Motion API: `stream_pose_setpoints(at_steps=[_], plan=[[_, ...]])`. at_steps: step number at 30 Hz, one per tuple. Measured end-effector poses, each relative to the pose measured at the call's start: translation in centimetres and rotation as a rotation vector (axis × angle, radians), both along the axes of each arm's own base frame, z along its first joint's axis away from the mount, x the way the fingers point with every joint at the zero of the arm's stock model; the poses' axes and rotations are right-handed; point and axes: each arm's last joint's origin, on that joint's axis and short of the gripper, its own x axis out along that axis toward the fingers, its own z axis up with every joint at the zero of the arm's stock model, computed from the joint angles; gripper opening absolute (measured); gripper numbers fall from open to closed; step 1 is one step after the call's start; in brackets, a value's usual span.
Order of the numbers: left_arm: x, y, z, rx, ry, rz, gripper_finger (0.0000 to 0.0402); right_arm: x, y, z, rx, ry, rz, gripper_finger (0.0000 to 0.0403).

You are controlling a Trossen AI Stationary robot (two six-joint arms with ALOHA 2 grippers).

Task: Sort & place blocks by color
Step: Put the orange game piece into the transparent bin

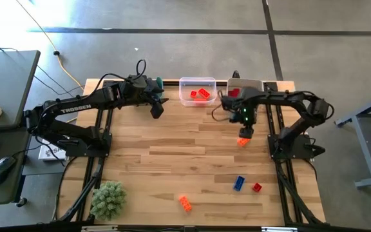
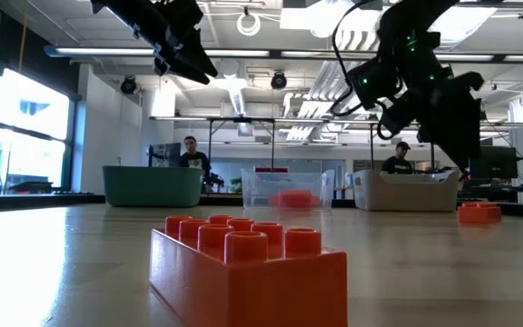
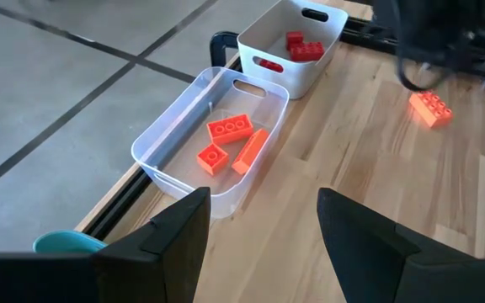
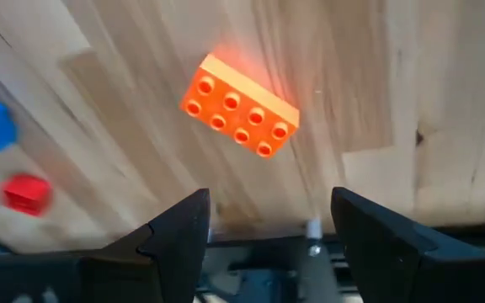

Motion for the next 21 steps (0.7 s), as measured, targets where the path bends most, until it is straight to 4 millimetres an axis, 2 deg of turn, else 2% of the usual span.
stream_pose_setpoints(at_steps=[9,21], plan=[[0.0,0.0,0.0,-0.001,0.001,0.000,0.0209,0.0,3.8,-2.1,-0.124,-0.026,0.339,0.0236],[0.0,0.0,0.0,-0.002,0.002,0.000,0.0209,0.3,6.2,-4.5,-0.186,-0.102,0.503,0.0236]])
